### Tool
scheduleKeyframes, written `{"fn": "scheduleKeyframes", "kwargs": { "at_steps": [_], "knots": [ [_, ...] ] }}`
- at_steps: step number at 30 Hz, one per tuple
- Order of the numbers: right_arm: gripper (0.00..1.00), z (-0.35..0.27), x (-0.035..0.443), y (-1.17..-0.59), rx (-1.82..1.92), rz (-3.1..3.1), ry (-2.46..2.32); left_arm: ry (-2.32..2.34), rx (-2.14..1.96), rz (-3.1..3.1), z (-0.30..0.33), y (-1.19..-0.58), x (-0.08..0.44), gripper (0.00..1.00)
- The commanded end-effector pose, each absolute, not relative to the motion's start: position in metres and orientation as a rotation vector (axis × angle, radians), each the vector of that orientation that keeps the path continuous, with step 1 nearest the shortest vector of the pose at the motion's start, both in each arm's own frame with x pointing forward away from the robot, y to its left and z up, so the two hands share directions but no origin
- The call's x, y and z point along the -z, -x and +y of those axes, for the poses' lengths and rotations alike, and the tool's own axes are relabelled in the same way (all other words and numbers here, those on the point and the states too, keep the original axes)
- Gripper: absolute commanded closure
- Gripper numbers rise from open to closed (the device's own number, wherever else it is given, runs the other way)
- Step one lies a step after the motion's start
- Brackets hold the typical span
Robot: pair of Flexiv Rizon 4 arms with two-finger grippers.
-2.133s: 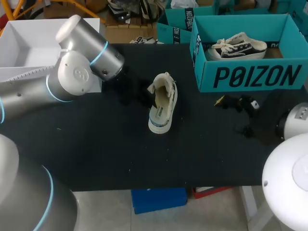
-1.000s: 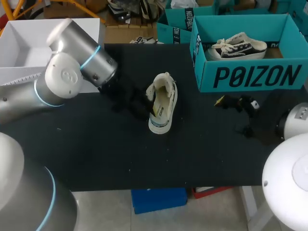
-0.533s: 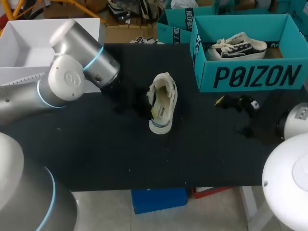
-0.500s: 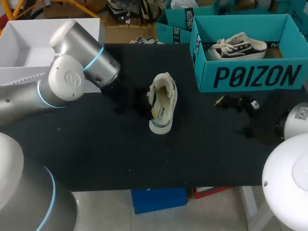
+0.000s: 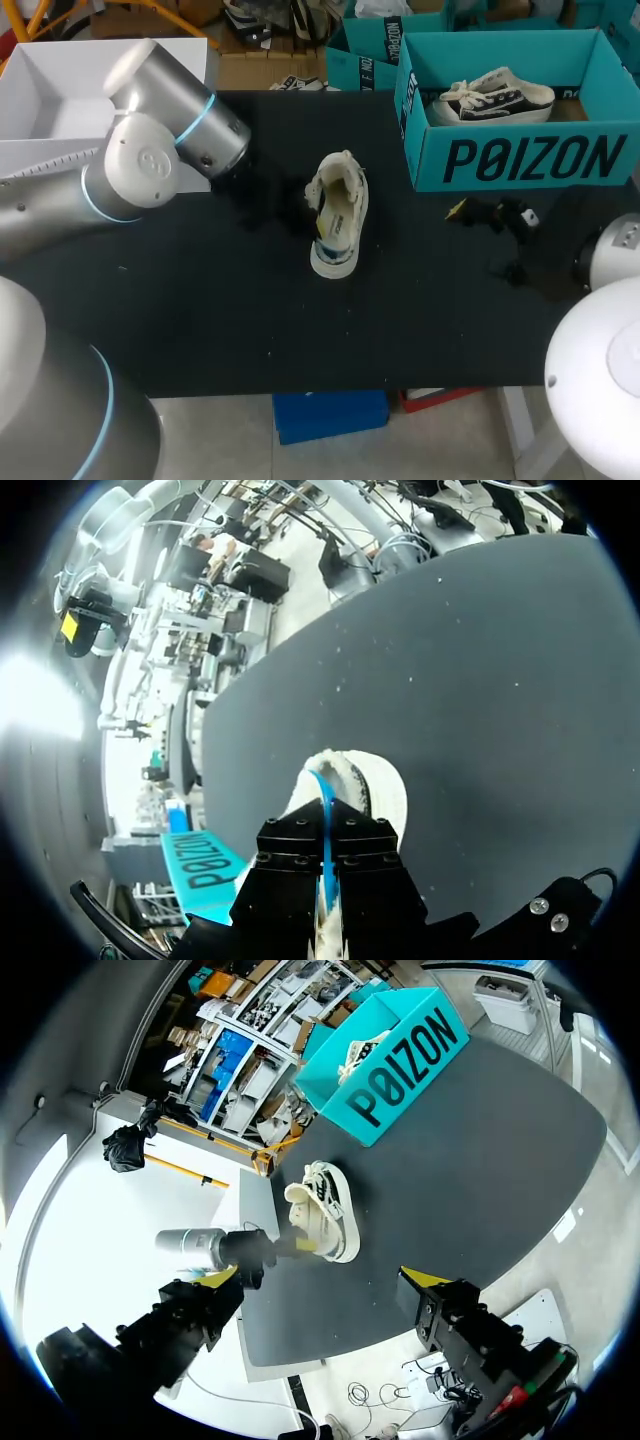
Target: Take the shoe out of the shoebox, open the shoe tongue, remove and reinsert the insole, then place the shoe into the shoebox
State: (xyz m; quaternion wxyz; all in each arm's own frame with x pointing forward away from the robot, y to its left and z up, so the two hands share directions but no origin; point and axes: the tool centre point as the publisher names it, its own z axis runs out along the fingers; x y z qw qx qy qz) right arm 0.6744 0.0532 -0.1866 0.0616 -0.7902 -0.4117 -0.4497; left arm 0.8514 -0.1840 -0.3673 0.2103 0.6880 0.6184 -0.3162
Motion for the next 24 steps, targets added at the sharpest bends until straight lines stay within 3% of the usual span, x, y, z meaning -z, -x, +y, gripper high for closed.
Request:
{"fn": "scheduleKeyframes", "kwargs": {
  "at_steps": [1, 18, 19, 20, 22, 24],
  "knots": [
    [0.00, 0.046, 0.186, -0.670, 1.304, -1.254, 2.338, -1.899, 0.874, 1.729, -0.189, -0.856, 0.371, 1.00],
    [0.00, 0.046, 0.186, -0.670, 1.304, -1.254, 2.338, -1.839, 0.882, 1.766, -0.199, -0.867, 0.372, 1.00],
    [0.00, 0.046, 0.186, -0.670, 1.304, -1.254, 2.338, -1.847, 0.898, 1.765, -0.199, -0.864, 0.371, 0.84],
    [0.00, 0.046, 0.186, -0.670, 1.304, -1.254, 2.338, -1.853, 0.911, 1.767, -0.199, -0.862, 0.371, 0.76],
    [0.00, 0.046, 0.186, -0.670, 1.304, -1.254, 2.338, -1.876, 0.923, 1.772, -0.199, -0.857, 0.372, 0.71],
    [0.00, 0.046, 0.186, -0.670, 1.304, -1.254, 2.338, -1.895, 0.942, 1.780, -0.198, -0.852, 0.375, 0.55]
  ]
}}
